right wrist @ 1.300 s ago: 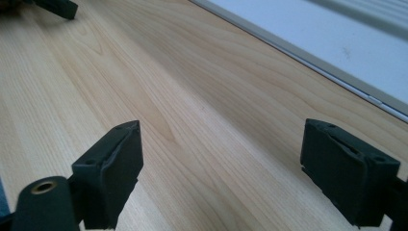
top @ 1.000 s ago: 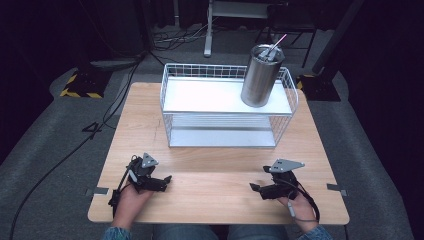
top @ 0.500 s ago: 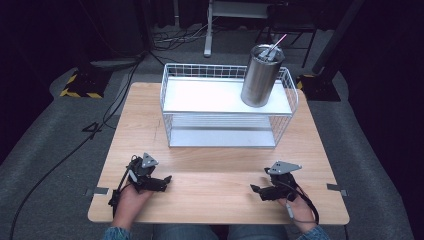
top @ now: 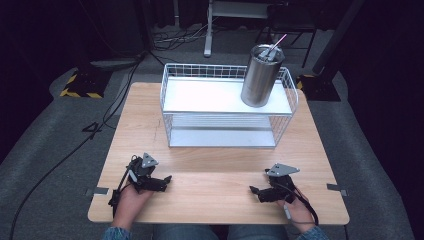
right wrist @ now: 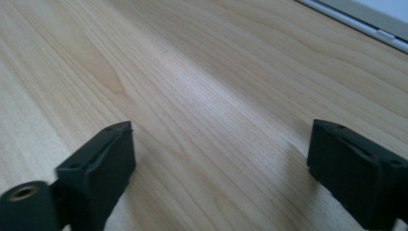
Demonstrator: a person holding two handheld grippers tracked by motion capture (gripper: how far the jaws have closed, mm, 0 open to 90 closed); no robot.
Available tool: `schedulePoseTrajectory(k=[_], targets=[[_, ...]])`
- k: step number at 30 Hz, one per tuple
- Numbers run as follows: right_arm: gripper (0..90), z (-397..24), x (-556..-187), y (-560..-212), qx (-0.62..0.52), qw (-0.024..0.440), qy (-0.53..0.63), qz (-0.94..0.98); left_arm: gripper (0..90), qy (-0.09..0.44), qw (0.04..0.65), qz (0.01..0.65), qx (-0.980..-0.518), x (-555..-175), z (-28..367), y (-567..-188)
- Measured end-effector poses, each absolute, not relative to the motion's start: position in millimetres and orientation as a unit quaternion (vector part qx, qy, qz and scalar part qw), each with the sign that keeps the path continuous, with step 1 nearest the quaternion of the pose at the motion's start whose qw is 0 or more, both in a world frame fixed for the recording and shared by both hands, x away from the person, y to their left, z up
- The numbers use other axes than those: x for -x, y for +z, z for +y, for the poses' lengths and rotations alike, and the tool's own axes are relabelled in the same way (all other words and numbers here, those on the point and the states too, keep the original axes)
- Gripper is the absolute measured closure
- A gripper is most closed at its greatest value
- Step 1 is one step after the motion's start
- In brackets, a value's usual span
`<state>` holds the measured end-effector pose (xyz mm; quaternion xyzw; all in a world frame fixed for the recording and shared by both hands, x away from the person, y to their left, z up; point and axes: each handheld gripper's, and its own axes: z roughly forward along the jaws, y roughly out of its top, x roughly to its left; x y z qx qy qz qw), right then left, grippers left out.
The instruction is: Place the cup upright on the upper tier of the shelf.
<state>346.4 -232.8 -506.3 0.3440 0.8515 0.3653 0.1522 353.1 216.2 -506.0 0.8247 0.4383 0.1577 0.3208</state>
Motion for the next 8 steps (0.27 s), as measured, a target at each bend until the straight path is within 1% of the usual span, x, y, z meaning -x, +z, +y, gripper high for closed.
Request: schedulePoseTrajectory(k=[8], targets=[[5.2, -232.2, -344.9, -506.5, -0.364, 0.158, 0.358, 0.846, 2.4, 0.158, 0.321, 0.439, -0.824, -352.9, 216.1, -506.0]])
